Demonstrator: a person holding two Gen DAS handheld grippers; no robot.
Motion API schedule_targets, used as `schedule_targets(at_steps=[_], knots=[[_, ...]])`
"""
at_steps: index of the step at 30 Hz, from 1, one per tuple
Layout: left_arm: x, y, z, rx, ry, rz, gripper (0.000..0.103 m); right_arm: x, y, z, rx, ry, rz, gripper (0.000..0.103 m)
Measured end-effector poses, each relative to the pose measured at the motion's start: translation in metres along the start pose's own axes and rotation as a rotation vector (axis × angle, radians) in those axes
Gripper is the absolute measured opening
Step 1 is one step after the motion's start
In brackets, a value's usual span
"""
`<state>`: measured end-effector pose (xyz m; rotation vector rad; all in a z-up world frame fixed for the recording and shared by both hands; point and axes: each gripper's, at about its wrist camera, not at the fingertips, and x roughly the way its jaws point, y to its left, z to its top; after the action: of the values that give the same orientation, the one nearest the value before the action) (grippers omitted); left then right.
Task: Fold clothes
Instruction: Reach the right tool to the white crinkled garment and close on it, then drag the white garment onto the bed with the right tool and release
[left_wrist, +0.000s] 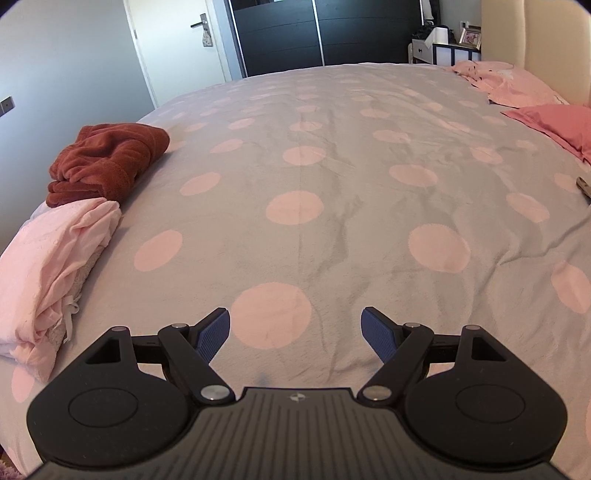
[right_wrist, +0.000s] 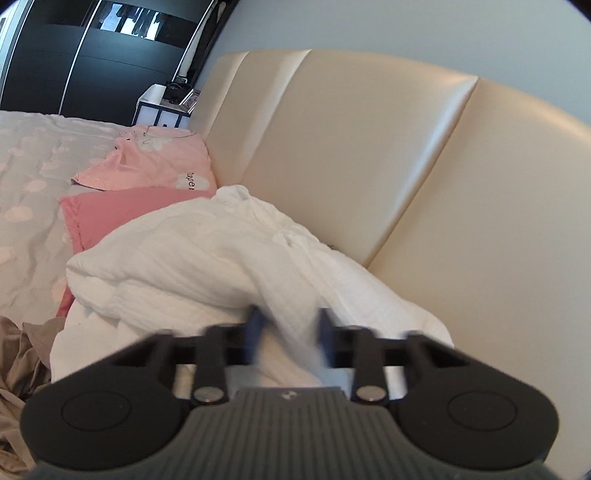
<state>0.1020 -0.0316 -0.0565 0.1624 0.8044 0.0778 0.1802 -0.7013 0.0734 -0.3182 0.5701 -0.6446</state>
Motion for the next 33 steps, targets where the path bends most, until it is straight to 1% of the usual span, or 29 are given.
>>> schedule_targets(at_steps=[2, 4, 8, 12, 15, 19, 22, 25, 28, 30, 32, 33], knots=[[-0.002, -0.003, 0.000, 0.015, -0.010, -0.009, 0.078, -0.010, 0.004, 0.004, -0.008, -0.022, -0.001, 0.006], [-0.005, -0.004, 0.001, 0.020, -0.019, -0.018, 0.078, -0.025, 0.007, 0.010, -0.018, -0.054, 0.019, 0.005], [-0.016, 0.001, 0.002, -0.005, -0.036, -0.043, 0.078, -0.070, 0.007, 0.028, -0.010, -0.116, 0.098, 0.005], [-0.037, 0.010, 0.004, -0.045, -0.085, -0.077, 0.078, -0.125, 0.015, 0.048, -0.014, -0.190, 0.179, 0.005], [-0.054, 0.015, 0.006, -0.049, -0.124, -0.092, 0.078, -0.181, 0.038, 0.061, -0.068, -0.268, 0.279, 0.005], [-0.076, 0.024, 0.009, -0.049, -0.162, -0.105, 0.078, -0.269, 0.077, 0.082, -0.117, -0.384, 0.474, 0.005], [-0.095, 0.036, 0.008, -0.056, -0.209, -0.100, 0.078, -0.333, 0.109, 0.092, -0.126, -0.441, 0.638, 0.005], [-0.112, 0.053, 0.007, -0.074, -0.254, -0.076, 0.078, -0.382, 0.143, 0.095, -0.095, -0.453, 0.820, 0.005], [-0.124, 0.074, 0.002, -0.107, -0.280, -0.040, 0.078, -0.414, 0.191, 0.081, -0.108, -0.437, 0.974, 0.005], [-0.129, 0.089, -0.003, -0.127, -0.282, -0.009, 0.078, -0.421, 0.227, 0.068, -0.127, -0.390, 1.034, 0.007], [-0.131, 0.102, -0.009, -0.142, -0.278, 0.007, 0.078, -0.422, 0.257, 0.050, -0.125, -0.346, 1.052, 0.008], [-0.131, 0.108, -0.012, -0.151, -0.271, 0.011, 0.078, -0.423, 0.272, 0.041, -0.124, -0.324, 1.061, 0.013]])
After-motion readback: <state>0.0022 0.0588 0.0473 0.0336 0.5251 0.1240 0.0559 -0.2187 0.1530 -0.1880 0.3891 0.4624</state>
